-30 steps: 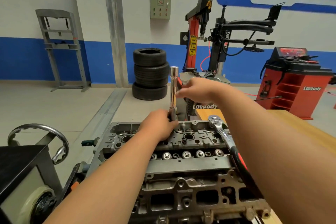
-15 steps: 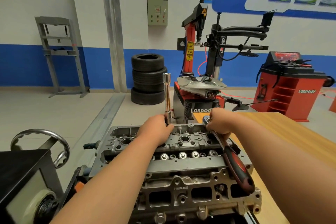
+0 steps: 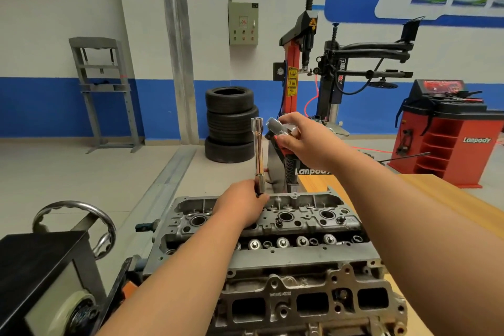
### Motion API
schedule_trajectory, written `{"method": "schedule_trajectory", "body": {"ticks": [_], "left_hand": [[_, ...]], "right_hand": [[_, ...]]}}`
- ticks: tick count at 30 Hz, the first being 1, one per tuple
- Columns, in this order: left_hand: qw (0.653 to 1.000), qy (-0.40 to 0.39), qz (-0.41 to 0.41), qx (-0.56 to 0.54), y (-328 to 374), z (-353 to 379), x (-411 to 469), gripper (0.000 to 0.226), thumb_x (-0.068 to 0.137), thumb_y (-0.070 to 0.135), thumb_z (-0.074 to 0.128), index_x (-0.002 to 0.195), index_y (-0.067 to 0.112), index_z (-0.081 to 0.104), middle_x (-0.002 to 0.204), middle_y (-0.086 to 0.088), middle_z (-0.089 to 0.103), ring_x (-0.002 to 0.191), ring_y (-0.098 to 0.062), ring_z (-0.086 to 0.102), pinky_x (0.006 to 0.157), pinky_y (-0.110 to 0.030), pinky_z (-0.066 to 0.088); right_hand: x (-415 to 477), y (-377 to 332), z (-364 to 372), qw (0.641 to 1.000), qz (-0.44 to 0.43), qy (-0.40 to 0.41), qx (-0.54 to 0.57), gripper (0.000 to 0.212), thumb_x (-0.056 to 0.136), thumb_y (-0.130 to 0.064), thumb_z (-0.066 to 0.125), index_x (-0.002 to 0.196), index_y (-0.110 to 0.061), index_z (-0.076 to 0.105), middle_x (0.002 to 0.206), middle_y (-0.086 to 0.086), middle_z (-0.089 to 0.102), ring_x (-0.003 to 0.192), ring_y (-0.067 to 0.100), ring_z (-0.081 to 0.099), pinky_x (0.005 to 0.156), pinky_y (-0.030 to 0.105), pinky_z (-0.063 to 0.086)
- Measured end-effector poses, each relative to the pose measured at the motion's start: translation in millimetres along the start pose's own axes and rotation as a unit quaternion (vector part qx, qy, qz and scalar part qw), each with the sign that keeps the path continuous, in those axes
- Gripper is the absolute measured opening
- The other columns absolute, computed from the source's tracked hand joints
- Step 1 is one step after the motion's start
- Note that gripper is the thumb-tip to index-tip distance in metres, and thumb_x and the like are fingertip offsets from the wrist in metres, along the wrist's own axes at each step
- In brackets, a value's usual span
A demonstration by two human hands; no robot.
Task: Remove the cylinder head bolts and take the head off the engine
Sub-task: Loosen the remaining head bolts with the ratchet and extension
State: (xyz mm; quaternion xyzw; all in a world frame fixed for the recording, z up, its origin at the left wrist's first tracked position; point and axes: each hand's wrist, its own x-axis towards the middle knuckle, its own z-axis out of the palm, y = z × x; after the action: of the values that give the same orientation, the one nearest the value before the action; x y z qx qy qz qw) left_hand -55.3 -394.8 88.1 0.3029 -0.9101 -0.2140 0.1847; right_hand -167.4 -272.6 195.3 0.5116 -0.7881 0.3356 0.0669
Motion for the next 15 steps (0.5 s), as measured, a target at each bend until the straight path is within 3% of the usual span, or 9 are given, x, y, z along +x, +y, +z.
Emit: {"method": "schedule_trajectory", "body": {"ticks": [5,9,15], "left_hand": [[1.0,-0.006,-0.001,0.003,-1,0,3,0.033,0.092,0.044,0.054,0.118,0.025,0.06,0.119,-0.001,0.064,0.108,-0.024,0.059,0.089,-0.038,0.05],[1.0,-0.009,0.003,0.0,-3,1,6,0.032,0.092,0.044,0.054,0.117,0.026,0.06,0.117,0.0,0.065,0.106,-0.022,0.059,0.088,-0.036,0.05],[1.0,-0.013,0.014,-0.012,-6,2,8,0.031,0.091,0.044,0.055,0.115,0.026,0.061,0.114,0.0,0.065,0.104,-0.023,0.06,0.088,-0.037,0.05]], "right_hand": [[21,-14,-22,0.999,-0.028,0.044,-0.015,0.036,0.096,-0.037,0.054,0.131,-0.028,0.048,0.07,-0.01,0.054,0.061,0.003,0.049,0.052,0.021,0.032],[29,-25,-29,0.997,-0.047,0.014,-0.064,0.037,0.096,-0.039,0.054,0.132,-0.03,0.048,0.077,-0.007,0.055,0.067,0.009,0.053,0.054,0.026,0.037],[35,-57,-38,0.984,-0.074,-0.026,-0.159,0.029,0.097,-0.035,0.05,0.124,-0.023,0.053,0.07,-0.011,0.048,0.062,0.005,0.046,0.05,0.025,0.028]]}}
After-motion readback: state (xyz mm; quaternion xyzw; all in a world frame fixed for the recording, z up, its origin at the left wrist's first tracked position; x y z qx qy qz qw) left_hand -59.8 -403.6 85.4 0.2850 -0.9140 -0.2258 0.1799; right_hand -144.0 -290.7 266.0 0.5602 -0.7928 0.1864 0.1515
